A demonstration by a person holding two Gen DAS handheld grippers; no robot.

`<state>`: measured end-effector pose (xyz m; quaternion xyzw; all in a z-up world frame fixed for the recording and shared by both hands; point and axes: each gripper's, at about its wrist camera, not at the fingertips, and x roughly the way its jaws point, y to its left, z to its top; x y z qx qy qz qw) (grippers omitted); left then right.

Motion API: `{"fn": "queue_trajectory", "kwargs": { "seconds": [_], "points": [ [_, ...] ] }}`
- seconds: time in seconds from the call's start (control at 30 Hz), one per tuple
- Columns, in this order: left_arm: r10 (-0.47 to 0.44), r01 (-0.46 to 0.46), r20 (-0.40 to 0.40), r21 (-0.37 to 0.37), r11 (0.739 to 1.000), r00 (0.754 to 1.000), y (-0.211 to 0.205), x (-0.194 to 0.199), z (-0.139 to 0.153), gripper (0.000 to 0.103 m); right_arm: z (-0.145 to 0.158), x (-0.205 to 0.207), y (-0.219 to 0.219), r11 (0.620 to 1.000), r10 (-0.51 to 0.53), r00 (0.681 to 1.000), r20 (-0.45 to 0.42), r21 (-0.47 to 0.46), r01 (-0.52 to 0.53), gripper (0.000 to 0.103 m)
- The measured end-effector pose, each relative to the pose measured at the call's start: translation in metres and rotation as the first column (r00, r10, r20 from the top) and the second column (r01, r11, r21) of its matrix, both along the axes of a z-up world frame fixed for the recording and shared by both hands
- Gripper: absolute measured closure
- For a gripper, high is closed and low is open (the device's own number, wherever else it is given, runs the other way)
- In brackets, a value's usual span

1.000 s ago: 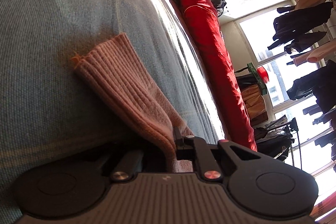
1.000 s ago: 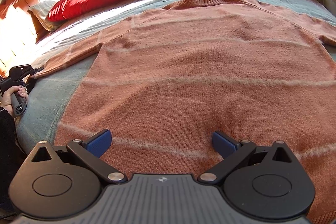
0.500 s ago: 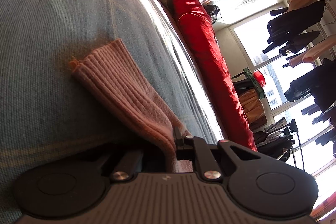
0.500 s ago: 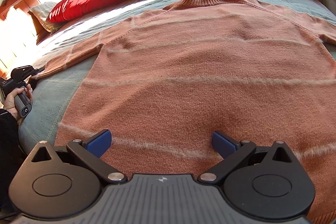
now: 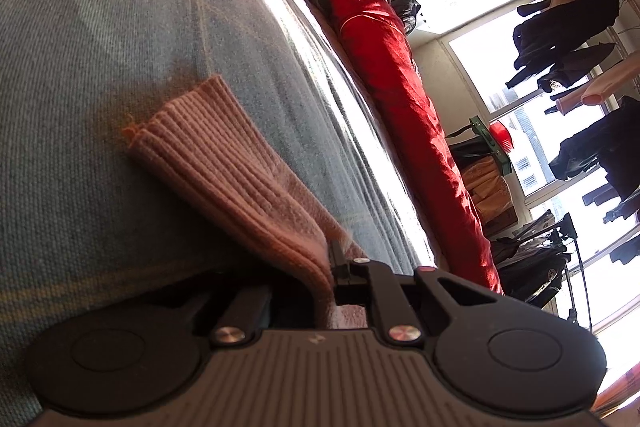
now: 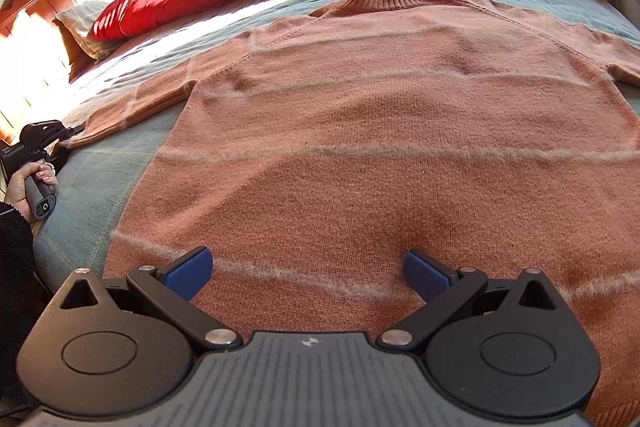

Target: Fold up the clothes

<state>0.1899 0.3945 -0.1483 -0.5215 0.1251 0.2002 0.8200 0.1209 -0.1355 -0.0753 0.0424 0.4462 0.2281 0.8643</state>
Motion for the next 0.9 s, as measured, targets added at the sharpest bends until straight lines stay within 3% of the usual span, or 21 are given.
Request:
{"fn": "queue_trajectory", "kwargs": {
  "seconds": [0.2, 0.53, 0.9],
  "points": [
    [-0.026, 0.027, -0.016, 0.048, 0.998, 1.0, -0.005, 0.004, 0.015, 0.096, 0.0, 0.0, 0.001, 1.0, 0.008, 1.0, 0.002, -0.007, -0.008, 0.0],
    [-0.131, 0.125, 0.038, 0.127, 0.984, 0.991, -0.021, 0.023, 0.064, 0.097, 0.003, -0.001, -0.003, 1.0, 0.012, 1.0, 0.007, 0.016, -0.012, 0.0],
    [-0.272, 0.258, 0.069, 0.165, 0.952, 0.96, -0.072, 0.064, 0.114, 0.097, 0.009, -0.004, -0.023, 0.998, -0.003, 1.0, 0.023, 0.058, 0.002, 0.0]
  ]
}}
